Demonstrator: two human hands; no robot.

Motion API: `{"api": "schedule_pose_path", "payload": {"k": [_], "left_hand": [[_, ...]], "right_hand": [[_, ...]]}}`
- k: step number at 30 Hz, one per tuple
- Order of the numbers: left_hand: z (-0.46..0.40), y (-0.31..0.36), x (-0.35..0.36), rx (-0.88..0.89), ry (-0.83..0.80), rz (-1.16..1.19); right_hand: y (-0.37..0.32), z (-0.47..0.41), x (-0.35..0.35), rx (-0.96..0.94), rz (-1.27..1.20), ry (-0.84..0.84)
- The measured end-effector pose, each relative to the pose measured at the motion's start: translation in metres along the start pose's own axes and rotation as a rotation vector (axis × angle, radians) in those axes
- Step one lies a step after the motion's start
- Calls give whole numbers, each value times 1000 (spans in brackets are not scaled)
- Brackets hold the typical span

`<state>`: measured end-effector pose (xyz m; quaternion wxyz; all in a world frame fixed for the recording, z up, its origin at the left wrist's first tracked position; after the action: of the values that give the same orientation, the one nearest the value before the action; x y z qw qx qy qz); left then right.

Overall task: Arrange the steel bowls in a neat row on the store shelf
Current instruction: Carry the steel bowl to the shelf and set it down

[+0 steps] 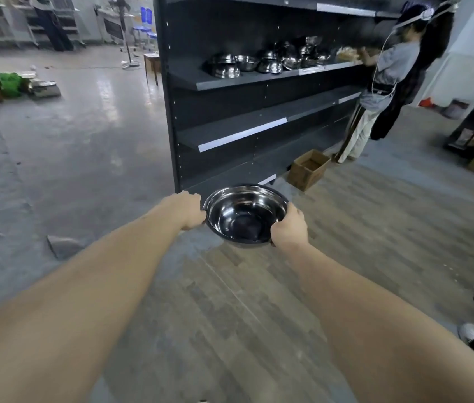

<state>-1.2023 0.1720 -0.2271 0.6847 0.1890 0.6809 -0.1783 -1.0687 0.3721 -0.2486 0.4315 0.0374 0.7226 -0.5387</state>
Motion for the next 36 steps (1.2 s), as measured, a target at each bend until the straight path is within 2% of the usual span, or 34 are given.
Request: {"api": "schedule_pose_path", "payload": {"k": [9,19,26,36], "left_hand": [[-145,-5,-15,-17,10,-54],[-330,69,-25,-28,42,-60],[-427,121,-41,-35,75,-49],[-547,125,-36,-103,50,-20]], "right_hand": [[-37,-134,39,19,-58,39],[-38,-333,48,34,-81,38],[-47,-450,43,22,-92,49],[-74,-570,87,-30,-65,23]]}}
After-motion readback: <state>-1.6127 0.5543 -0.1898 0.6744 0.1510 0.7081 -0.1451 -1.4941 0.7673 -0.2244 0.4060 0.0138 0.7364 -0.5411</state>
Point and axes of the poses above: each hand's wrist, its own z-axis away from the middle knuckle, its own x-axis out of the palm, y = z × x, the point moved 5 cm from there along -z, towards the middle knuckle, and after that the axes turned 12 degrees about y, right-handed, at the moved point
